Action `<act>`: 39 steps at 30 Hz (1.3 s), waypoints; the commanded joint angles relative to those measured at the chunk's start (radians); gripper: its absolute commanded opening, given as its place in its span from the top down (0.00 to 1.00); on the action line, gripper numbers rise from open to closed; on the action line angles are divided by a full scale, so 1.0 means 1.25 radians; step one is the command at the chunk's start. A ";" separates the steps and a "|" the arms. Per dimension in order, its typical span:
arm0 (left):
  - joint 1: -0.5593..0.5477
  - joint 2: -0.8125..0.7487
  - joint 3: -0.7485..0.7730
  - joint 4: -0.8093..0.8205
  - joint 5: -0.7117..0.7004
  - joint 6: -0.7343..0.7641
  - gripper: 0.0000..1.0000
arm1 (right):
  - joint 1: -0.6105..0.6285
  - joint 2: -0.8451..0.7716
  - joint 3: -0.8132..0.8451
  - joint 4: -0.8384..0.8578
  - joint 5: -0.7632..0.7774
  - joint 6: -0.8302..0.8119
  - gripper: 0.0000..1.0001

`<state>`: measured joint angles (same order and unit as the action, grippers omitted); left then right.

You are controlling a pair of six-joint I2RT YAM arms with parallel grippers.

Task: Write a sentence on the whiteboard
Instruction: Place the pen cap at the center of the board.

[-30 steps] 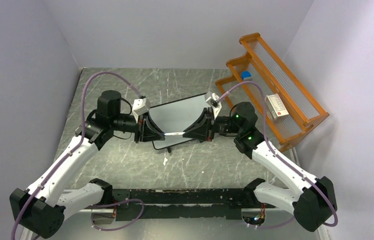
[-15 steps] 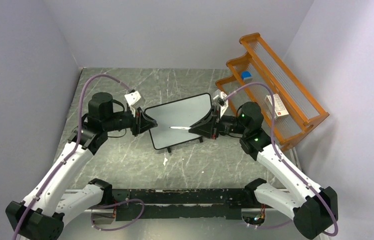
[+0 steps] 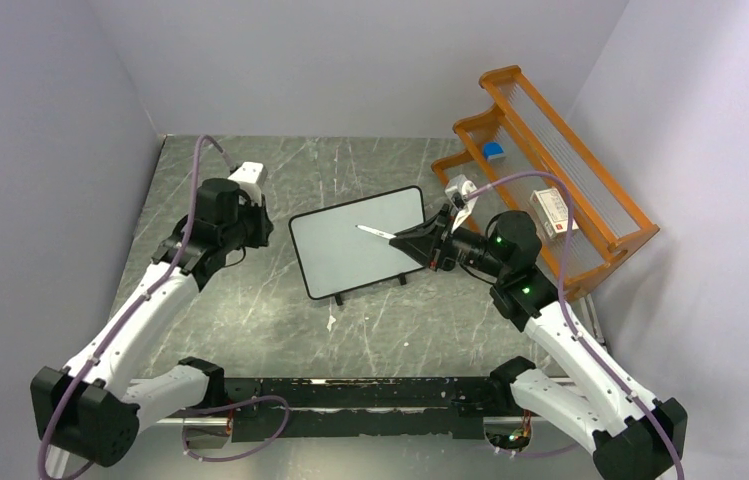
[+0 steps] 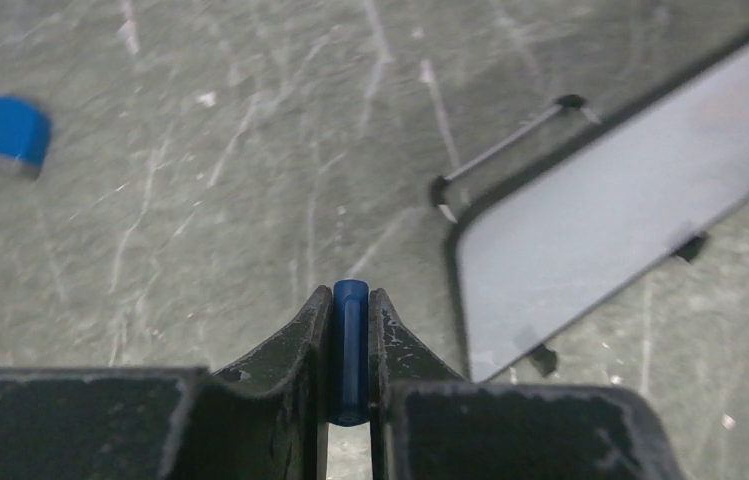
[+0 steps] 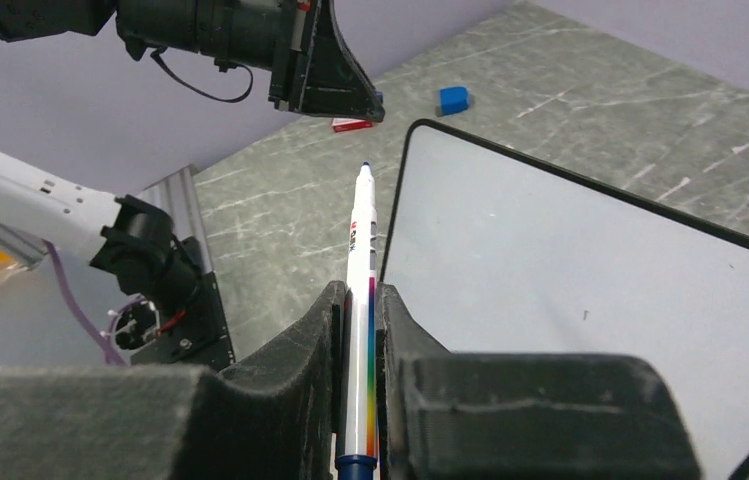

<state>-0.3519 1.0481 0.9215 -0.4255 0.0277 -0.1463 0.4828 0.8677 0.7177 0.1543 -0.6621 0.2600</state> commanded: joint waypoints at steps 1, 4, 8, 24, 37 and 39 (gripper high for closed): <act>0.033 0.058 -0.034 0.003 -0.131 -0.047 0.95 | -0.005 -0.007 -0.007 -0.014 0.060 -0.018 1.00; 0.068 0.119 -0.053 0.005 -0.123 -0.059 0.95 | -0.005 -0.008 -0.010 -0.016 0.066 -0.024 1.00; 0.114 0.209 -0.042 0.005 -0.130 -0.043 0.95 | -0.004 -0.017 -0.019 -0.014 0.078 -0.025 1.00; 0.172 0.416 -0.009 -0.005 -0.126 -0.049 0.86 | -0.003 -0.011 -0.018 -0.028 0.093 -0.030 1.00; 0.174 0.360 -0.014 -0.024 -0.105 -0.050 0.55 | 0.009 0.004 0.002 -0.061 0.112 -0.034 1.00; 0.174 0.330 -0.016 -0.027 -0.089 -0.050 0.51 | 0.018 0.013 0.008 -0.073 0.125 -0.039 1.00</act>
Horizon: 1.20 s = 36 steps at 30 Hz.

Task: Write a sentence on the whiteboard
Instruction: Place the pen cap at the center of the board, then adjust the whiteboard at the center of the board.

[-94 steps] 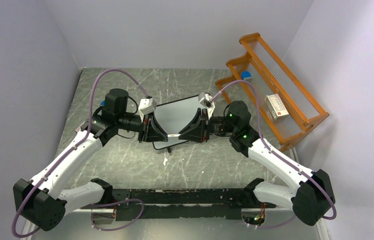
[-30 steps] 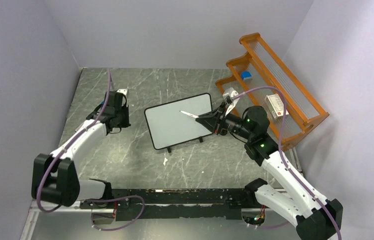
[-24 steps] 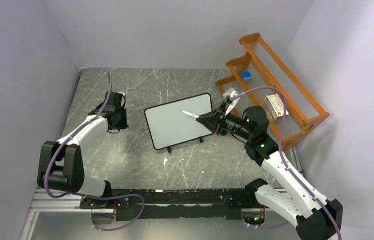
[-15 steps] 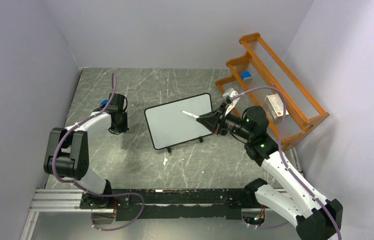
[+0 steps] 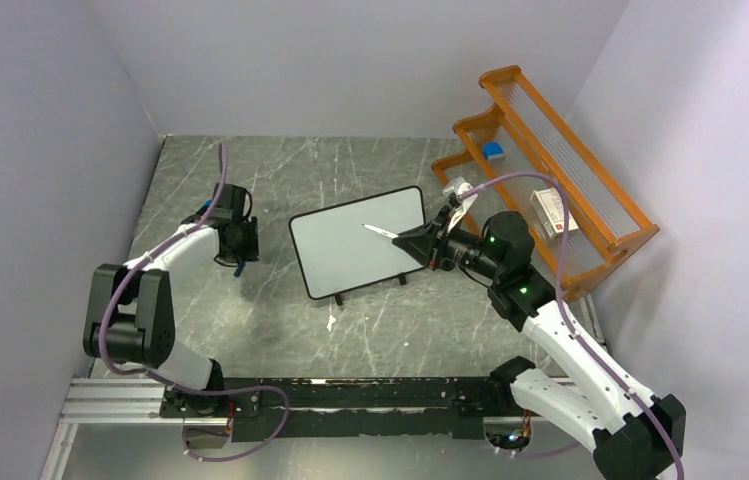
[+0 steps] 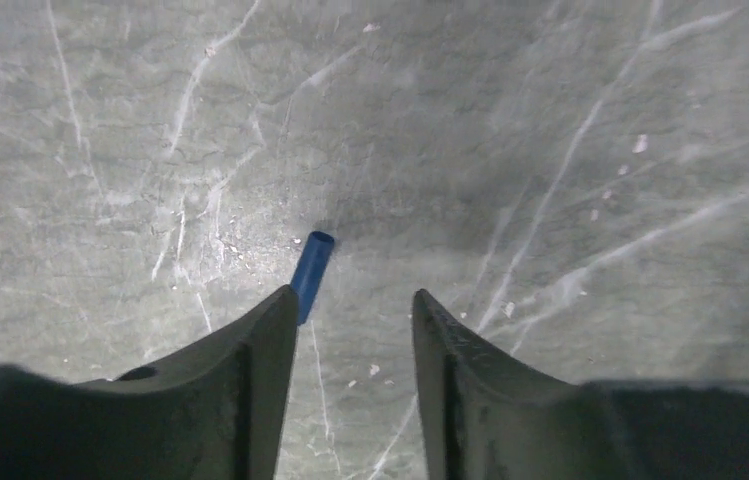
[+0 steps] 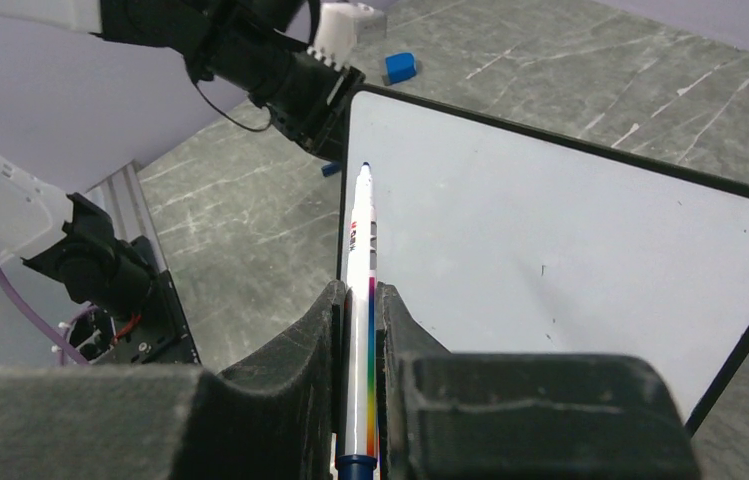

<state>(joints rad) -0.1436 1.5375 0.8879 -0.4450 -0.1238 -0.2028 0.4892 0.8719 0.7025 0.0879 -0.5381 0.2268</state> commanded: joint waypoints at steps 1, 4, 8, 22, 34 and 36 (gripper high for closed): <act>0.007 -0.082 0.009 -0.010 0.043 -0.006 0.47 | 0.022 0.014 0.025 -0.029 0.041 -0.017 1.00; 0.007 -0.166 -0.003 0.003 0.083 -0.006 0.32 | 0.060 0.023 0.042 -0.055 0.103 -0.033 1.00; 0.007 -0.268 -0.015 0.028 0.138 -0.008 0.23 | 0.121 0.033 0.059 -0.082 0.180 -0.051 1.00; 0.008 -0.462 -0.164 0.412 0.577 -0.217 0.24 | 0.212 0.085 0.101 -0.116 0.258 -0.082 1.00; 0.009 -0.299 -0.137 0.493 0.640 -0.283 0.32 | 0.253 0.087 0.113 -0.122 0.273 -0.109 1.00; 0.009 -0.280 -0.113 0.471 0.651 -0.264 0.35 | 0.255 0.087 0.114 -0.121 0.274 -0.109 1.00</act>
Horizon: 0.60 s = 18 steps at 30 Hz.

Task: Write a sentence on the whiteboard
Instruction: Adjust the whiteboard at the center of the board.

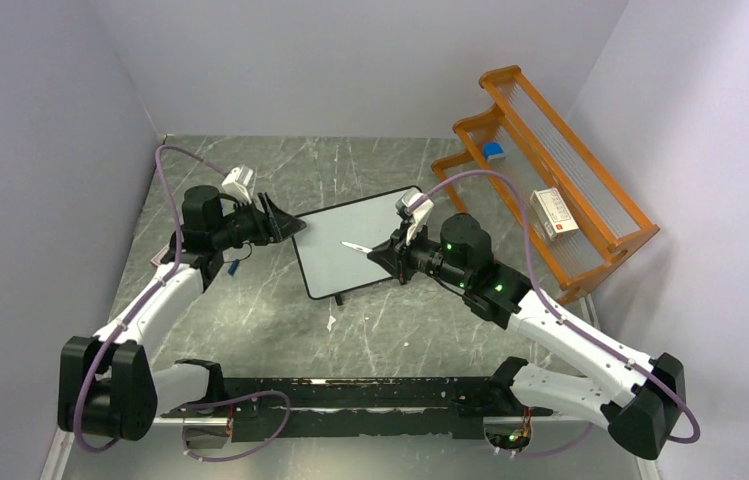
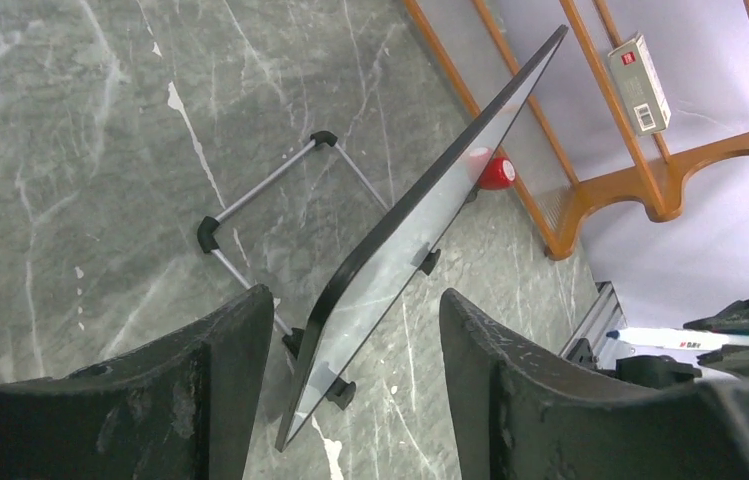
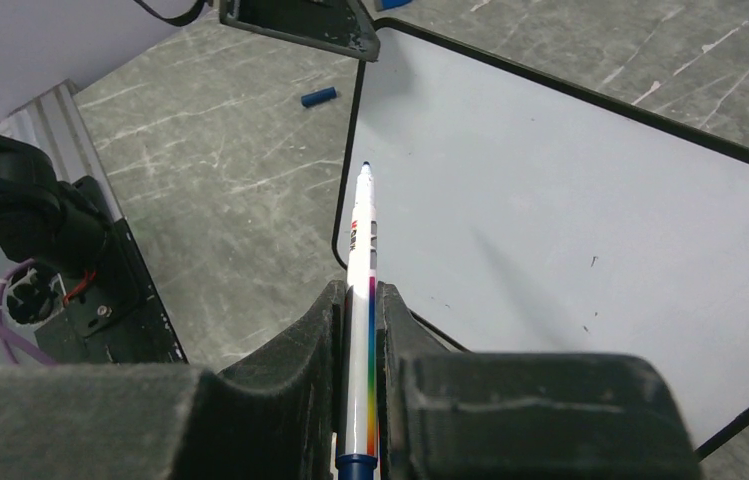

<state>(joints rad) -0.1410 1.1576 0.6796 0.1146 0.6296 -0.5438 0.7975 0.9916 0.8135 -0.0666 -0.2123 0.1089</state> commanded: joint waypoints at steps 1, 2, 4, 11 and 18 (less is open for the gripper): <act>0.007 0.029 0.062 0.015 0.051 0.014 0.38 | 0.010 -0.007 0.027 0.002 0.016 -0.014 1.00; 0.007 0.031 0.064 0.013 0.055 0.017 0.41 | 0.012 -0.005 0.029 0.000 0.018 -0.013 1.00; 0.007 0.032 0.064 0.011 0.068 0.027 0.47 | 0.016 0.000 0.038 -0.006 0.021 -0.015 1.00; 0.007 0.039 0.061 -0.034 0.118 0.079 0.58 | 0.034 0.010 0.058 -0.020 0.044 -0.020 1.00; 0.007 0.010 0.051 -0.112 0.126 0.140 0.67 | 0.055 0.019 0.057 -0.027 0.077 -0.018 1.00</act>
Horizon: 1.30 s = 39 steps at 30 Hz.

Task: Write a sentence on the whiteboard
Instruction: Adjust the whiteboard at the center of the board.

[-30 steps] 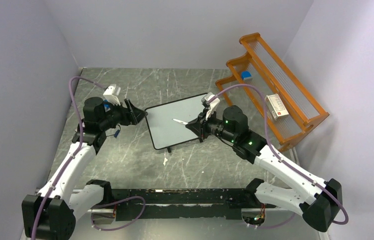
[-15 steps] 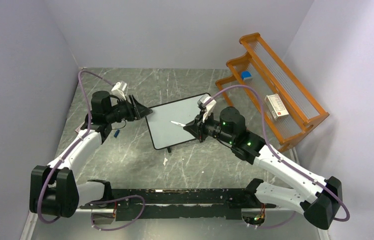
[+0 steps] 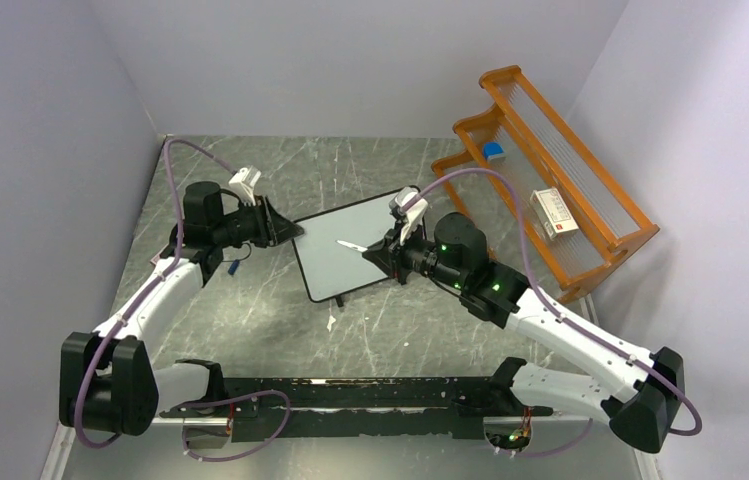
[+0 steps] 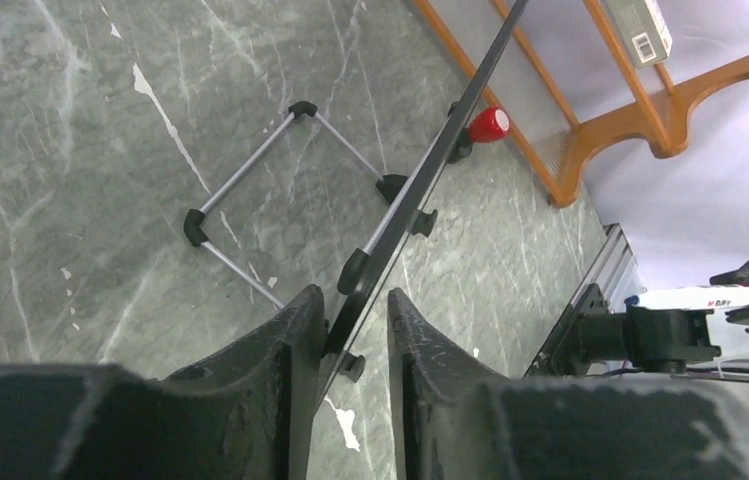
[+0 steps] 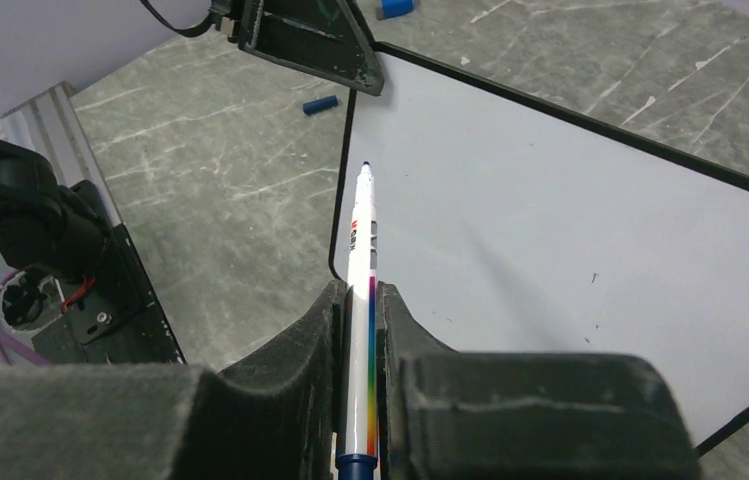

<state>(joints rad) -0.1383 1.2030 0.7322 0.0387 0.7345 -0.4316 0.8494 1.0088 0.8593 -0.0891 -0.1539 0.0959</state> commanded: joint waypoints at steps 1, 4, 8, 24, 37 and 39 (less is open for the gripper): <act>0.005 -0.031 0.007 -0.062 0.043 0.059 0.69 | 0.017 0.007 0.021 -0.010 0.034 -0.007 1.00; 0.005 -0.038 -0.001 -0.085 0.056 0.079 0.74 | 0.027 0.015 0.024 -0.015 0.050 -0.010 1.00; 0.005 -0.051 -0.009 -0.116 0.072 0.107 0.79 | 0.042 0.023 0.028 -0.020 0.071 -0.014 1.00; 0.010 0.020 0.100 -0.187 0.120 0.208 0.64 | 0.101 0.074 0.050 -0.030 0.121 -0.036 1.00; 0.012 0.089 0.118 -0.166 0.219 0.221 0.72 | 0.118 0.088 0.052 -0.023 0.154 -0.047 1.00; 0.012 0.076 0.106 -0.167 0.218 0.225 0.77 | 0.120 0.088 0.052 -0.022 0.155 -0.047 1.00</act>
<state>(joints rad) -0.1314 1.3289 0.8886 -0.1841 0.9440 -0.1776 0.9874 1.1172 0.8974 -0.1333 0.0196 0.0517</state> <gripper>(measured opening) 0.267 0.151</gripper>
